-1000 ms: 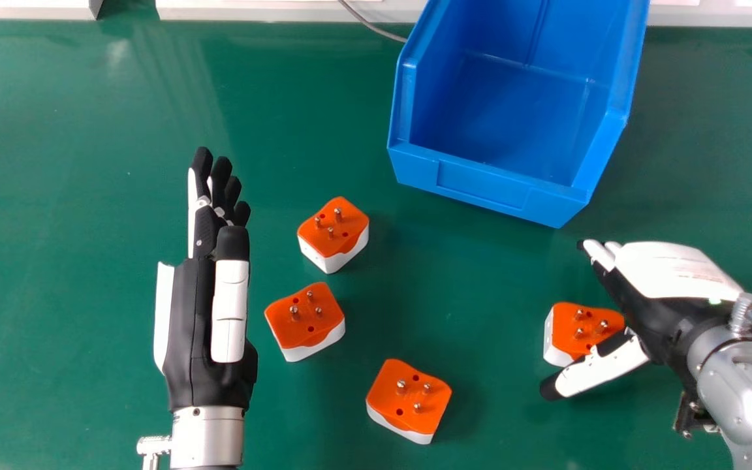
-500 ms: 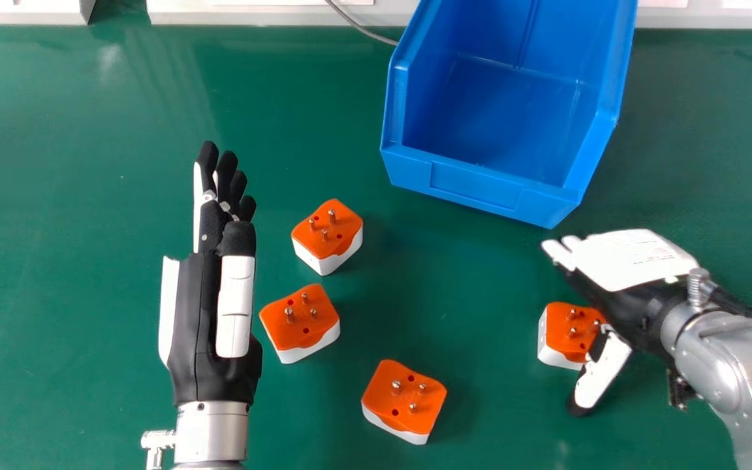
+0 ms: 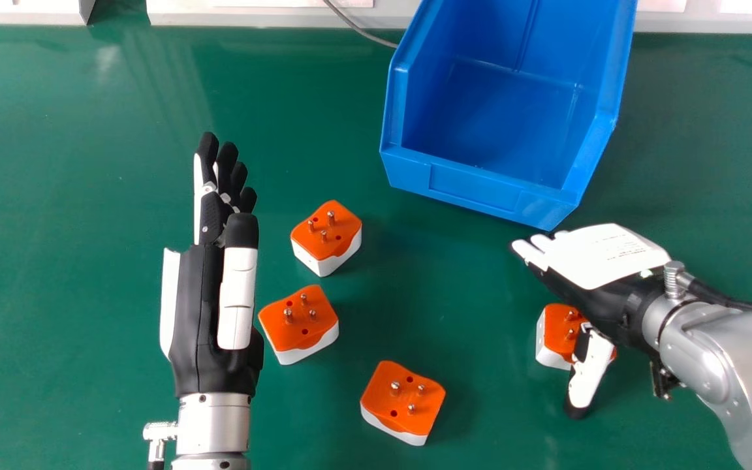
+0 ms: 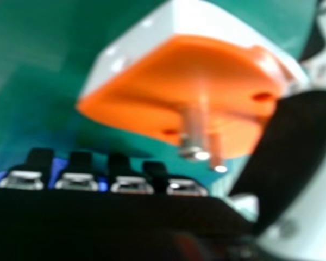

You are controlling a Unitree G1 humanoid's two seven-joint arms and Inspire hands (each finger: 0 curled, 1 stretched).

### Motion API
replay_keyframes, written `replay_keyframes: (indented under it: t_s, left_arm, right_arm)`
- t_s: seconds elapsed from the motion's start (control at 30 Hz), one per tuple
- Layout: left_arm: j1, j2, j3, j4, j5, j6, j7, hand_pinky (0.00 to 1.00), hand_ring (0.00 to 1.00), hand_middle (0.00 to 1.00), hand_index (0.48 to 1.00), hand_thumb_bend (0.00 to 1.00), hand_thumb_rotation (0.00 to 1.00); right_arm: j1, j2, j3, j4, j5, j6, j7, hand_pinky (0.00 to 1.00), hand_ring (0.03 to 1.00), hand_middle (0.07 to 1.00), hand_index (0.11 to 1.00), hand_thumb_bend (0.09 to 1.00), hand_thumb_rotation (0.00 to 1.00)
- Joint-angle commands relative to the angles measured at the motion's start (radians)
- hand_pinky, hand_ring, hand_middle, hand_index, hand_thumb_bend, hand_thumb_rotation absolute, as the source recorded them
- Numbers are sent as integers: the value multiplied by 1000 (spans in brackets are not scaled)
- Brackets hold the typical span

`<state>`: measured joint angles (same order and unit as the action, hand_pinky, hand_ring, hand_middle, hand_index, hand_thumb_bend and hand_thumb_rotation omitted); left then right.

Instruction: Pick all objects and put in blue box

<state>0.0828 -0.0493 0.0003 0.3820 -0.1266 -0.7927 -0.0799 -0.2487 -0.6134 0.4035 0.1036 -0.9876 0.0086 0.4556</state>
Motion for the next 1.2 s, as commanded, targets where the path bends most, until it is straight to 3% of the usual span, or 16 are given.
replay_keyframes:
  t_s: [0.0, 0.07, 0.1, 0.2, 0.23, 0.27, 0.3, 0.33, 0.37, 0.47, 0.5, 0.8, 1.17]
  left_arm:
    - [-8, -33, -10, -19, 9, -11, 2, 1000, 1000, 1000, 1000, 830, 904]
    - [-8, -33, -10, -19, 8, -11, 1, 1000, 1000, 1000, 1000, 830, 904]
    - [-8, -33, -10, -19, 7, -11, 0, 1000, 1000, 1000, 1000, 827, 904]
    - [-7, -31, -10, -21, 7, -9, 0, 1000, 1000, 1000, 1000, 827, 904]
    - [-6, -31, -11, -21, 7, -9, -1, 1000, 1000, 1000, 1000, 824, 904]
    - [-5, -30, -11, -22, 8, -8, 0, 1000, 1000, 1000, 1000, 824, 904]
    - [-5, -30, -11, -22, 8, -8, 0, 1000, 1000, 1000, 1000, 823, 905]
    - [-5, -30, -11, -21, 9, -9, 0, 1000, 1000, 1000, 1000, 823, 905]
    - [-4, -30, -11, -21, 9, -11, 0, 1000, 1000, 1000, 1000, 822, 905]
    - [-4, -28, -10, -18, 11, -13, 0, 1000, 1000, 1000, 1000, 822, 905]
    - [-4, -27, -10, -18, 12, -13, 1, 1000, 1000, 1000, 1000, 821, 906]
    - [0, -27, -7, -18, 10, -11, 1, 1000, 1000, 1000, 1000, 819, 907]
    - [1, -23, -5, -10, 7, -12, -9, 1000, 1000, 1000, 1000, 815, 908]
  right_arm:
    - [40, -5, 37, 32, -25, 6, -8, 936, 976, 983, 981, 998, 173]
    - [46, 2, 35, 33, -24, 26, -19, 936, 976, 983, 981, 998, 173]
    - [48, 4, 35, 31, -24, 38, -15, 838, 884, 915, 933, 941, 138]
    - [48, 11, 42, 22, -32, 85, 15, 838, 884, 915, 933, 941, 138]
    - [48, 14, 43, 19, -30, 101, 24, 720, 773, 828, 898, 867, 111]
    - [48, 17, 44, 16, -29, 116, 35, 720, 773, 828, 898, 867, 111]
    - [48, 18, 46, 13, -29, 128, 40, 625, 688, 759, 857, 807, 88]
    - [48, 19, 48, 10, -29, 140, 44, 625, 688, 759, 857, 807, 88]
    - [49, 21, 49, 8, -28, 152, 47, 544, 612, 703, 825, 759, 70]
    - [58, 25, 48, 1, -26, 177, 29, 544, 612, 703, 825, 759, 70]
    - [62, 28, 45, 0, -23, 183, 22, 477, 549, 658, 795, 720, 56]
    - [83, 41, 33, 5, -24, 197, -70, 359, 442, 572, 763, 639, 28]
    - [90, 24, 33, -1, -1, 150, -123, 312, 401, 529, 722, 596, 14]
